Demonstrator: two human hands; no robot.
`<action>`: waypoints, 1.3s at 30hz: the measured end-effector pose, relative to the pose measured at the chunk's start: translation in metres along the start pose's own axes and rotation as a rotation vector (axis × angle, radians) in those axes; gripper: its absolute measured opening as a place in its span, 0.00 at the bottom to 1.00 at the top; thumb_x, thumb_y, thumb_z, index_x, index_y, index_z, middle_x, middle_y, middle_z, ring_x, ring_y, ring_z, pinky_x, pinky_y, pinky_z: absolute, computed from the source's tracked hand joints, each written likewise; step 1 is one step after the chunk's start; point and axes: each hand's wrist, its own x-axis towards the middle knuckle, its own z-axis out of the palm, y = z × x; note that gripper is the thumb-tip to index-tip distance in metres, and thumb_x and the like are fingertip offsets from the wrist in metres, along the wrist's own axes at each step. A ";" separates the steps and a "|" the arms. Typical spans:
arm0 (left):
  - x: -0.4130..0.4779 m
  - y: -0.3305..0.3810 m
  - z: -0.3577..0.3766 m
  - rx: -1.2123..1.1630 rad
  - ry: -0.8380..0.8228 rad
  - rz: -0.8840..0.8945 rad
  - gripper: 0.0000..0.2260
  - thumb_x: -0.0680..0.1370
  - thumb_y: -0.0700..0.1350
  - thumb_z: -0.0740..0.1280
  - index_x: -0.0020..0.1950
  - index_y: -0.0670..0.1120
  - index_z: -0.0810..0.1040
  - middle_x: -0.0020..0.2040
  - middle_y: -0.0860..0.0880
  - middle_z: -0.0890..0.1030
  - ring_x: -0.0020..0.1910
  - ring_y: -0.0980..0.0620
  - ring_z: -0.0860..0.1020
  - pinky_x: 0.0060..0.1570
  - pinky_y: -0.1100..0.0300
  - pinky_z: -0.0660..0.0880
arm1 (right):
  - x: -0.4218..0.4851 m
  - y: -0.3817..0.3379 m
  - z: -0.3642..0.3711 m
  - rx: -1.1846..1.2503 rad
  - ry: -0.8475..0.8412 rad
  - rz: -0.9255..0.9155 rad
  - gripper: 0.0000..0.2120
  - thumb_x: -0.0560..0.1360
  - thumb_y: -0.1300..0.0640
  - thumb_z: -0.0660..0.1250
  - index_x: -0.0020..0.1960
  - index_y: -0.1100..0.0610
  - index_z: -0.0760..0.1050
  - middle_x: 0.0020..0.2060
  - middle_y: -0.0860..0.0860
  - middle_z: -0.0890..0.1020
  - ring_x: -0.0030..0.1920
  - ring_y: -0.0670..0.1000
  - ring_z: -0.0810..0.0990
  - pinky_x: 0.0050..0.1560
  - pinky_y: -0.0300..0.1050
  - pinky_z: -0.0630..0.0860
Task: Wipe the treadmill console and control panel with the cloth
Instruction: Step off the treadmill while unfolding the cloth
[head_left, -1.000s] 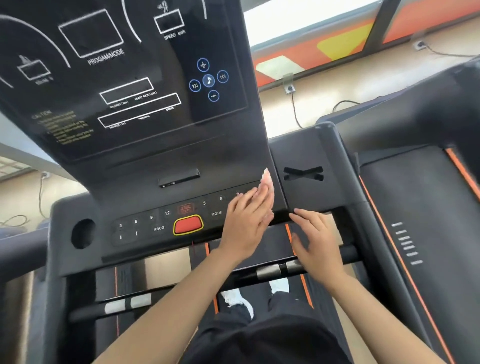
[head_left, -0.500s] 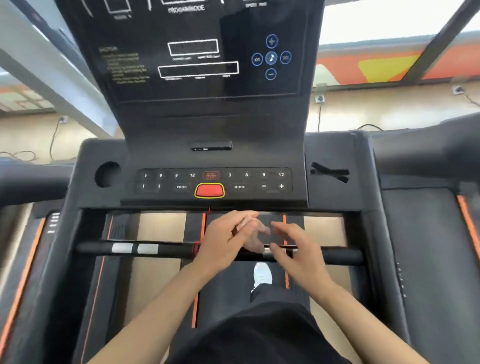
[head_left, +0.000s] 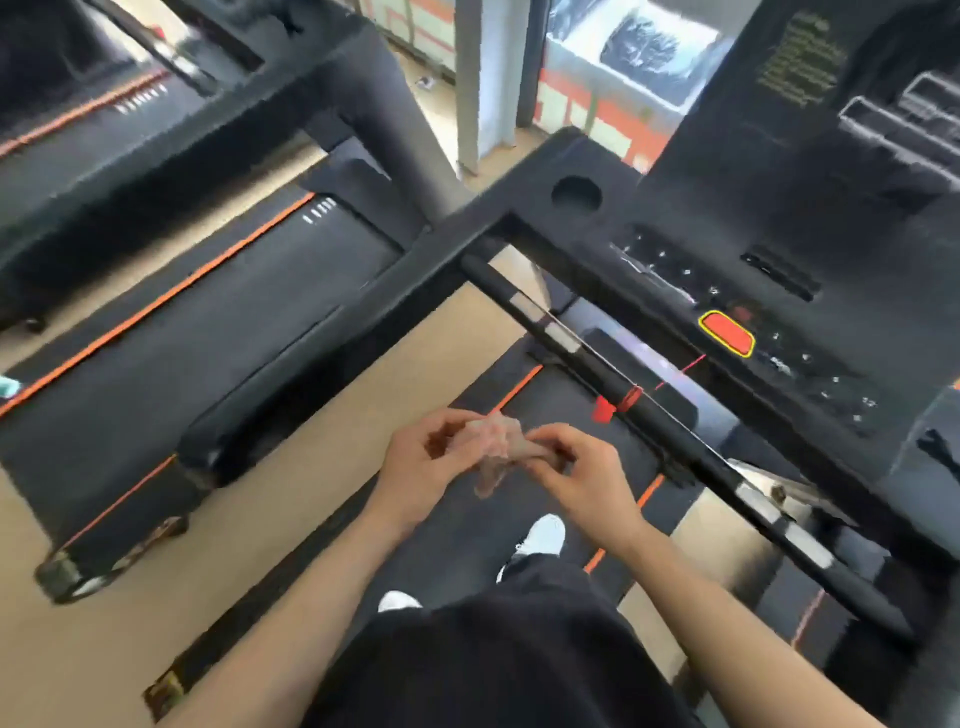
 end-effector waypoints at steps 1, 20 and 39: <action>-0.015 -0.007 -0.022 0.022 0.049 -0.018 0.10 0.71 0.56 0.76 0.48 0.53 0.87 0.47 0.50 0.88 0.46 0.48 0.84 0.50 0.53 0.81 | 0.000 -0.012 0.013 -0.019 -0.043 -0.024 0.15 0.73 0.66 0.75 0.47 0.46 0.79 0.38 0.37 0.83 0.39 0.39 0.80 0.43 0.29 0.72; -0.261 -0.120 -0.204 -0.135 0.974 -0.400 0.06 0.81 0.43 0.70 0.46 0.50 0.86 0.43 0.48 0.86 0.41 0.58 0.82 0.42 0.61 0.78 | -0.002 -0.133 0.313 -0.455 -1.078 -0.611 0.14 0.75 0.49 0.72 0.60 0.49 0.80 0.54 0.46 0.83 0.56 0.50 0.80 0.60 0.53 0.77; -0.538 -0.245 -0.262 -0.288 1.290 -0.552 0.05 0.73 0.54 0.76 0.39 0.60 0.81 0.37 0.57 0.82 0.36 0.61 0.76 0.41 0.62 0.70 | -0.244 -0.253 0.580 -0.464 -1.596 -0.738 0.05 0.79 0.58 0.71 0.44 0.51 0.80 0.40 0.45 0.83 0.40 0.39 0.79 0.42 0.31 0.73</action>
